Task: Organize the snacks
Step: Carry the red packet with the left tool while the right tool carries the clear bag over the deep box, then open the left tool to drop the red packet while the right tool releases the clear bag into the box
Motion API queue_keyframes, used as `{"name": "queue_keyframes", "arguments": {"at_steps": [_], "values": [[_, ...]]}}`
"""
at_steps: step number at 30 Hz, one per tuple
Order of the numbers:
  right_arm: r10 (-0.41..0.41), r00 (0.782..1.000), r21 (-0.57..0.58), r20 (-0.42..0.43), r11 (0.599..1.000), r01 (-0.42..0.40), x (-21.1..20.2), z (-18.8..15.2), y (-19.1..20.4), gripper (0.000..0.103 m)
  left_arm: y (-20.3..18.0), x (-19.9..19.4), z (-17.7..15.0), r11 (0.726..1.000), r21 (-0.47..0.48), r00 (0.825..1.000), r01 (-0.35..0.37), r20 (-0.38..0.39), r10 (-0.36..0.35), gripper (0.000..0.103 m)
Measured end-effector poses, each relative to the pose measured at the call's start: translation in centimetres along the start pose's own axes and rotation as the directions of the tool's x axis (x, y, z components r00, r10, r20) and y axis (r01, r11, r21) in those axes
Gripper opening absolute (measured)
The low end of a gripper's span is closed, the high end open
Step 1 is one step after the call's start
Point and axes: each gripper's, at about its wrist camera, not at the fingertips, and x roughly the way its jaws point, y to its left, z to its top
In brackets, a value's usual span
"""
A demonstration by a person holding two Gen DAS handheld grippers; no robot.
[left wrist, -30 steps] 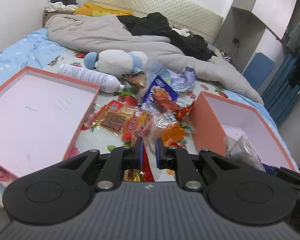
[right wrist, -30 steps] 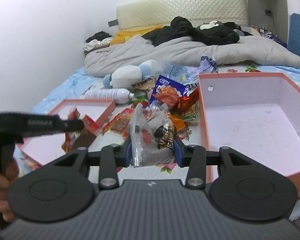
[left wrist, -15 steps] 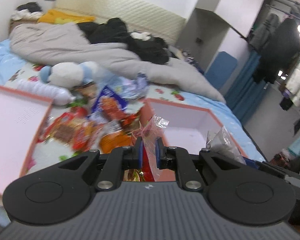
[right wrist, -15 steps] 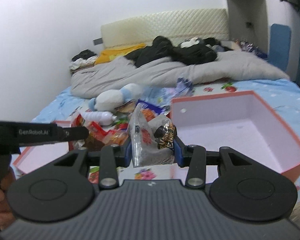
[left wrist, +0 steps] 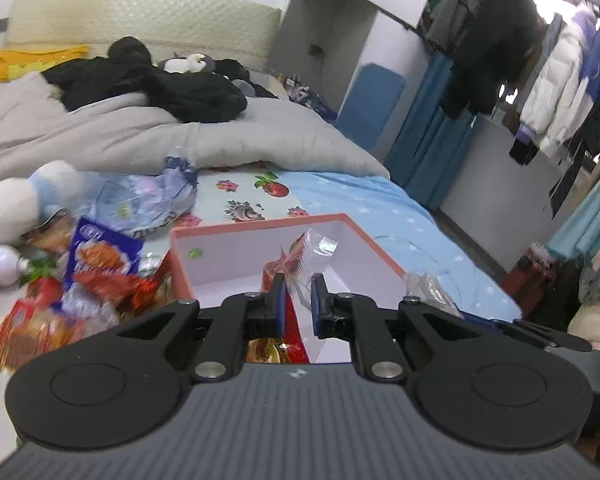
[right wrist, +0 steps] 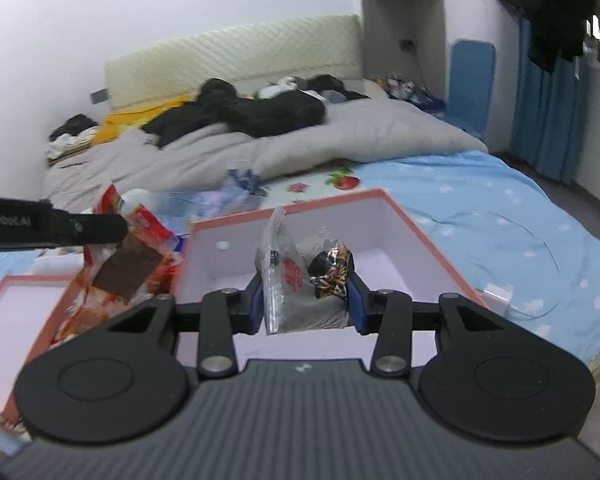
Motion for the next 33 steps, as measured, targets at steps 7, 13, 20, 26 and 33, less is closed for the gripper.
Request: {"name": "queue_keyframes", "arguments": {"at_steps": [7, 13, 20, 26, 33], "values": [[-0.037, 0.99, 0.049, -0.135, 0.998, 0.044, 5.8, 0.1, -3.3, 0.045, -0.6, 10.2, 1.5, 0.997, 0.077, 0.983, -0.011, -0.181, 0.024, 0.015], [-0.031, 0.969, 0.064, -0.246, 0.997, 0.048, 9.0, -0.7, -4.8, 0.045, -0.5, 14.9, 1.6, 0.996, 0.081, 0.952, -0.026, -0.303, 0.05, 0.015], [-0.003, 0.96, 0.102, -0.282, 0.994, 0.033, 8.7, -1.4, -4.5, 0.048, 0.2, 15.6, 1.6, 0.999, 0.035, 0.942, -0.025, -0.334, 0.035, 0.03], [0.005, 0.968, 0.106, -0.252, 0.994, 0.023, 7.8, -1.2, -4.0, 0.064, 1.0, 13.9, 1.5, 1.0, 0.009, 0.947, -0.017, -0.322, 0.019, 0.048], [0.034, 0.983, 0.132, -0.181, 0.991, -0.01, 4.9, -0.9, -3.5, 0.064, 1.4, 9.9, 1.3, 1.0, -0.008, 0.971, -0.006, -0.239, 0.004, 0.048]]}}
